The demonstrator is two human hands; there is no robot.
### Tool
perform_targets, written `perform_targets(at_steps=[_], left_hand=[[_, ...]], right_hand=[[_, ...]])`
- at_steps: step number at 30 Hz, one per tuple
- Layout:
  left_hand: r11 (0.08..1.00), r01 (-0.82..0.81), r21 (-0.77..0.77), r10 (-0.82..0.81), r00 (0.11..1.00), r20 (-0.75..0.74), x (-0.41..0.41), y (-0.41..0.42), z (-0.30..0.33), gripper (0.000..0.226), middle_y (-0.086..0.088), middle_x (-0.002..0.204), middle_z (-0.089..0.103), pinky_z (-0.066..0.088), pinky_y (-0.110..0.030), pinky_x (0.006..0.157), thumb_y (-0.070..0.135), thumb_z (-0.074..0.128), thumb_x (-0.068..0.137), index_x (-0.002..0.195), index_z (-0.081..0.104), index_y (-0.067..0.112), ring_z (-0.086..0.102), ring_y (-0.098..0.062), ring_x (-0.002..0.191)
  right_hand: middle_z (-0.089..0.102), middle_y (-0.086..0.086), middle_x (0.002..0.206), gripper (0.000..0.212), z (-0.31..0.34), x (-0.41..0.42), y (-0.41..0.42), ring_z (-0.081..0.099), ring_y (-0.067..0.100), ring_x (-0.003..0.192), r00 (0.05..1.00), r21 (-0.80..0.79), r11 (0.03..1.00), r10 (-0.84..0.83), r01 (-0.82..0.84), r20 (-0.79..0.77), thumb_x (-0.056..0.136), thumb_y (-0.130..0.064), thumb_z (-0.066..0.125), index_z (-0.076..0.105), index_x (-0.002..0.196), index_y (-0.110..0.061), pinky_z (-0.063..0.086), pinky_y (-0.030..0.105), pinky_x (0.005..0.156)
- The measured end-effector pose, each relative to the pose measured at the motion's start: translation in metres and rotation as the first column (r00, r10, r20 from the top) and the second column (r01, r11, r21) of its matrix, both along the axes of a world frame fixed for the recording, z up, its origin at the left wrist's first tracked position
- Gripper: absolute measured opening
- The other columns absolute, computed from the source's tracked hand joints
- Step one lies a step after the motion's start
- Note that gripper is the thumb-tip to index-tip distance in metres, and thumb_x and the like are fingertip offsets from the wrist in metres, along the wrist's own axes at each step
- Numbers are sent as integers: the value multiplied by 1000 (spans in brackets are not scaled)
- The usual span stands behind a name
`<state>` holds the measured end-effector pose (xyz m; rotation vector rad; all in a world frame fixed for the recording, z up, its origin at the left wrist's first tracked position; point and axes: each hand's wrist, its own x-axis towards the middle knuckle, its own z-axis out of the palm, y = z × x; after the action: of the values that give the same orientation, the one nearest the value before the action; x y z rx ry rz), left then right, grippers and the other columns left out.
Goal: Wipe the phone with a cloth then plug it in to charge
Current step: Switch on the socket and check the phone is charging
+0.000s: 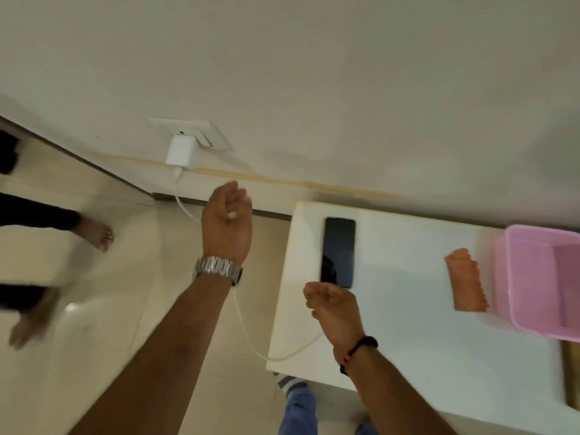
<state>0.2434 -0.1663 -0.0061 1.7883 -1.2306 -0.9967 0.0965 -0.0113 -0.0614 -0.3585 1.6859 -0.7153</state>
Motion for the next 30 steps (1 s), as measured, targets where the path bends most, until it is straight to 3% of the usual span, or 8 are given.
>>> perform_targets(at_steps=[3, 5, 7, 14, 19, 24, 28, 30], left_hand=[[979, -170, 113, 200, 912, -357, 5, -40, 23, 34, -10, 130, 65, 49, -34, 101, 8, 56, 100, 133, 61, 7, 62, -17, 113], [951, -232, 205, 302, 844, -443, 8, -60, 35, 13, -1, 105, 63, 46, -29, 84, 20, 54, 92, 100, 64, 20, 59, -11, 93], [933, -252, 257, 348, 816, -462, 11, -72, 43, 13, -1, 104, 59, 44, -31, 86, 21, 51, 96, 86, 59, 23, 58, -15, 100], [892, -294, 343, 443, 716, -539, 21, -80, 41, 20, -8, 136, 65, 37, -46, 117, 17, 47, 99, 102, 66, 10, 58, -21, 130], [944, -208, 255, 301, 859, -414, 29, -81, 45, 42, -7, 124, 54, 35, -52, 120, 10, 38, 105, 141, 50, -7, 48, -38, 142], [940, -272, 205, 334, 857, -392, 43, -86, 57, 38, -2, 116, 72, 47, -43, 110, 19, 46, 100, 129, 65, 4, 68, -24, 114], [940, -267, 212, 334, 845, -416, 47, -92, 57, 30, -4, 113, 77, 53, -38, 104, 21, 49, 97, 115, 72, 11, 72, -19, 110], [940, -264, 216, 334, 841, -426, 48, -96, 57, 31, -4, 111, 78, 54, -38, 103, 20, 49, 96, 115, 72, 10, 73, -19, 108]], right_hand=[[77, 0, 98, 9, 13, 9, -12, 72, 20, 98, 999, -21, 1000, 12, -11, 44, 93, -19, 69, 77, 97, -22, 58, 42, 98], [77, 1, 98, 10, 26, 20, -33, 72, 21, 99, 996, -57, 998, 10, -6, 85, 93, -19, 68, 77, 99, -21, 58, 41, 97], [78, 5, 96, 9, 41, 33, -62, 73, 23, 97, 993, -118, 993, 17, -3, 114, 93, -20, 68, 77, 93, -21, 60, 41, 93], [77, 13, 97, 20, 80, 64, -164, 69, 19, 83, 990, -278, 960, 27, 12, 136, 90, -26, 62, 73, 83, -11, 59, 44, 87], [74, 15, 109, 21, 93, 79, -212, 64, 22, 90, 977, -259, 964, -4, 60, 215, 93, -20, 57, 72, 97, -7, 55, 53, 98], [66, 23, 126, 37, 100, 97, -237, 61, 41, 118, 976, -208, 976, -19, 65, 217, 93, -20, 50, 66, 117, 4, 47, 59, 105], [63, 22, 132, 44, 104, 105, -245, 63, 33, 98, 960, -173, 981, -43, 94, 277, 93, -23, 45, 63, 124, 2, 45, 58, 108], [63, 22, 132, 43, 104, 108, -248, 63, 32, 106, 947, -153, 981, -70, 123, 314, 93, -23, 45, 64, 122, 1, 47, 55, 107]])
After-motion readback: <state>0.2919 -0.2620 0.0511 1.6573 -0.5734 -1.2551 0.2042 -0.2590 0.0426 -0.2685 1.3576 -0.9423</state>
